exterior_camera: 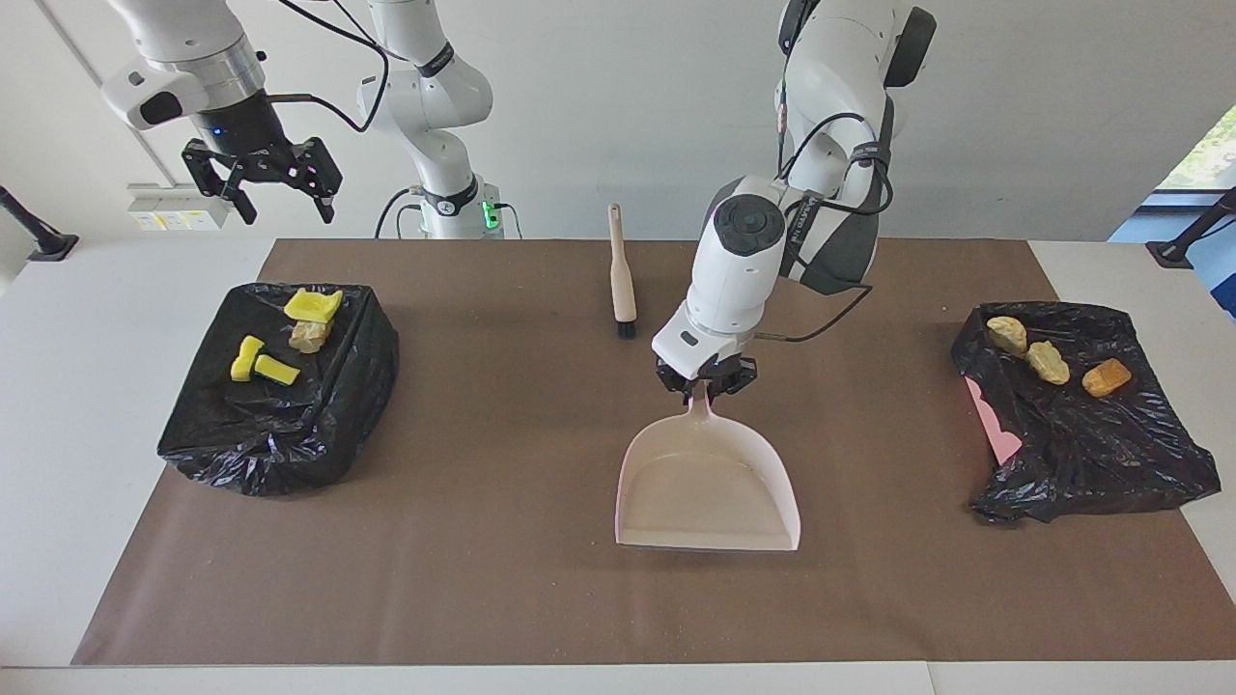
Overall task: Sweep and dump trash in bin
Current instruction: 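Lower the dustpan onto the mat center and open the left gripper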
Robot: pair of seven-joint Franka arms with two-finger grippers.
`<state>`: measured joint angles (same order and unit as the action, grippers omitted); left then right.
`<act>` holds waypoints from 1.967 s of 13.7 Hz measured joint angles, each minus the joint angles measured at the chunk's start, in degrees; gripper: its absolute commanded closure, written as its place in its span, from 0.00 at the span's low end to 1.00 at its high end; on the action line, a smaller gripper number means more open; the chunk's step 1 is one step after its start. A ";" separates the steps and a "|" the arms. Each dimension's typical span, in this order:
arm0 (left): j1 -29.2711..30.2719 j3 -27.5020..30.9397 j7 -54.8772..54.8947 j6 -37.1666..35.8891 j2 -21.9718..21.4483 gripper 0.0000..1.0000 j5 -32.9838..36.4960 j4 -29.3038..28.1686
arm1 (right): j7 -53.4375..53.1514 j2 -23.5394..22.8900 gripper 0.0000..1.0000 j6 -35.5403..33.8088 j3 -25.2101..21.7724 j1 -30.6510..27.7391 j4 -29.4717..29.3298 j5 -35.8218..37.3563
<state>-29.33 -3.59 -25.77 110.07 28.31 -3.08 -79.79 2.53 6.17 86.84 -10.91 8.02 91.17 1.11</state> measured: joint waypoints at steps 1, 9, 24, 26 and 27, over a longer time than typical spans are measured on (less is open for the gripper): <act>-0.47 -0.04 -0.08 0.80 0.54 1.00 -0.71 0.00 | -0.25 0.00 0.00 0.00 0.00 0.00 0.00 0.00; -4.26 -0.18 -1.03 6.33 5.86 1.00 -1.17 -2.43 | -0.52 -0.11 0.00 -0.30 -0.83 -2.22 0.00 -0.06; -4.27 0.96 -1.27 7.25 -1.55 0.00 -0.78 -7.52 | -0.53 -0.34 0.00 -0.54 -0.54 -3.01 0.01 -1.53; -1.54 2.10 -1.36 4.68 -4.99 0.00 -0.53 -7.88 | -0.53 -0.34 0.00 -0.54 -0.54 -3.01 0.01 -1.53; 0.24 2.89 -1.22 3.37 -6.16 0.00 0.06 -8.26 | -0.53 -0.34 0.00 -0.54 -0.54 -3.01 0.01 -1.53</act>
<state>-29.08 -0.70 -27.00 113.44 22.16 -3.02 -88.05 2.00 5.83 86.30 -11.45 5.01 91.18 -0.42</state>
